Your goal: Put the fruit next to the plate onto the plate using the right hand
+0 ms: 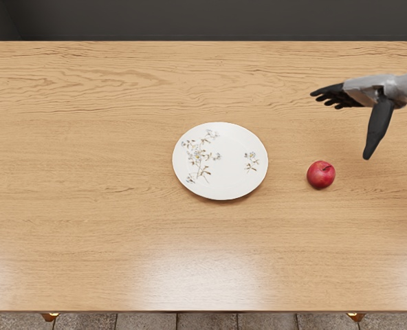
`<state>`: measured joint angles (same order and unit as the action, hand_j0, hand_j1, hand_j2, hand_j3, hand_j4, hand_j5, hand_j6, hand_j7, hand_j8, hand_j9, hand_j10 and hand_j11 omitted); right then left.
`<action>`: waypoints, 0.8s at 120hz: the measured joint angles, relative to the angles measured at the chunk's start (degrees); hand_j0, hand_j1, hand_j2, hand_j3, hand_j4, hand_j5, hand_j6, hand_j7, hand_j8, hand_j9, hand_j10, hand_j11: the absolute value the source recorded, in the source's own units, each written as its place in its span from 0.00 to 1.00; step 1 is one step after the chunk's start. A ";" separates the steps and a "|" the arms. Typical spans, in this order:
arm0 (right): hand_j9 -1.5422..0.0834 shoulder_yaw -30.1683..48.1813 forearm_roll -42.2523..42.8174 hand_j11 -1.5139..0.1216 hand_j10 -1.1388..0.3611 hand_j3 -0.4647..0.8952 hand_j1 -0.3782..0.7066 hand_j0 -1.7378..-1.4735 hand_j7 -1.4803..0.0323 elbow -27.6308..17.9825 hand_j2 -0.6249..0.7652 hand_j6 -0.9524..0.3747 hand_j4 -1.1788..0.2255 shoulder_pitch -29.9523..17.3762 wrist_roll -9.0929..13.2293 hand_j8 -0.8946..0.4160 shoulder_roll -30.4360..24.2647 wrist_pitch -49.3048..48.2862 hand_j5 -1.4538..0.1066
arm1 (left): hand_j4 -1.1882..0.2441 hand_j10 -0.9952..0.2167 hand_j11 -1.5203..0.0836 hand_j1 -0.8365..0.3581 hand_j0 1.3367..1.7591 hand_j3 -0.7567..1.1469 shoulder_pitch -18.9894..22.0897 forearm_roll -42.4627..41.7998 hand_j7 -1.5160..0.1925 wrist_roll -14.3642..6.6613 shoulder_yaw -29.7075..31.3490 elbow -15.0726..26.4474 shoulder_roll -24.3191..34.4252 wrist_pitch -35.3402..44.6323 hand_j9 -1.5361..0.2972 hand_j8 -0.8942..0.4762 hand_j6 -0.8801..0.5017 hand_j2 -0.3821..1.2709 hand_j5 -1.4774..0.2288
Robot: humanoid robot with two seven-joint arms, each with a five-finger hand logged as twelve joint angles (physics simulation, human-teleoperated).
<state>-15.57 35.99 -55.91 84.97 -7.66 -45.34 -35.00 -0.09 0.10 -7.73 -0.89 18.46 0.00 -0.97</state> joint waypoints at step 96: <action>0.93 6.97 0.18 0.91 0.74 0.34 0.05 0.30 0.96 -28.07 0.45 0.70 0.82 4.83 41.96 0.66 -2.75 10.61 0.92 | 0.83 0.82 0.95 0.99 0.76 0.40 0.00 0.00 0.89 0.00 0.01 0.00 0.00 0.00 0.84 0.65 0.64 0.23 0.87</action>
<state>-8.60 36.17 -83.98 89.80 34.29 -48.09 -24.38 -0.09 0.09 -7.73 -0.88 18.46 0.00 -0.97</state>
